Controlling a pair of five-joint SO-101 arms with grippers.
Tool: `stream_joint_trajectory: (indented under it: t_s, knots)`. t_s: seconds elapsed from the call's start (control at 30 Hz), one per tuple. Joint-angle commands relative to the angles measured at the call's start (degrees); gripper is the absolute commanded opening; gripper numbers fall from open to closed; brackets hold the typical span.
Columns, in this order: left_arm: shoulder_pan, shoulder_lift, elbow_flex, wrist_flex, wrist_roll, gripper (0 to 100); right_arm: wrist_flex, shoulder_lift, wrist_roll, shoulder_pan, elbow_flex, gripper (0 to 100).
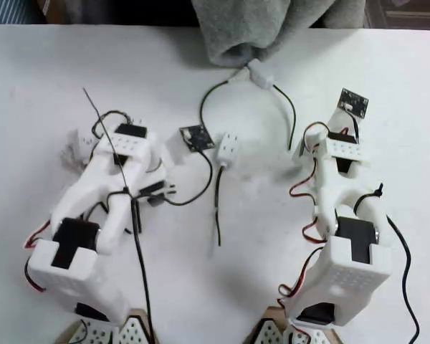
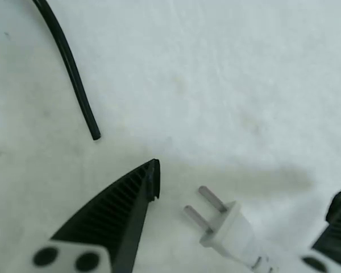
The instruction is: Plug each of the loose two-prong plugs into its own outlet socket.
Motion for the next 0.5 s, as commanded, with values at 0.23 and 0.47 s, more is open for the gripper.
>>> stream_joint_trajectory:
  t_s: [0.23,0.47]
  knots:
    - [2.42,-0.4,1.32,2.02,-0.44,14,-0.75,-2.51,0.53,-0.13,-0.26,44.3]
    - [3.65,-0.4,1.76,2.02,-0.44,4,-0.75,-2.51,0.53,-0.13,-0.26,44.3]
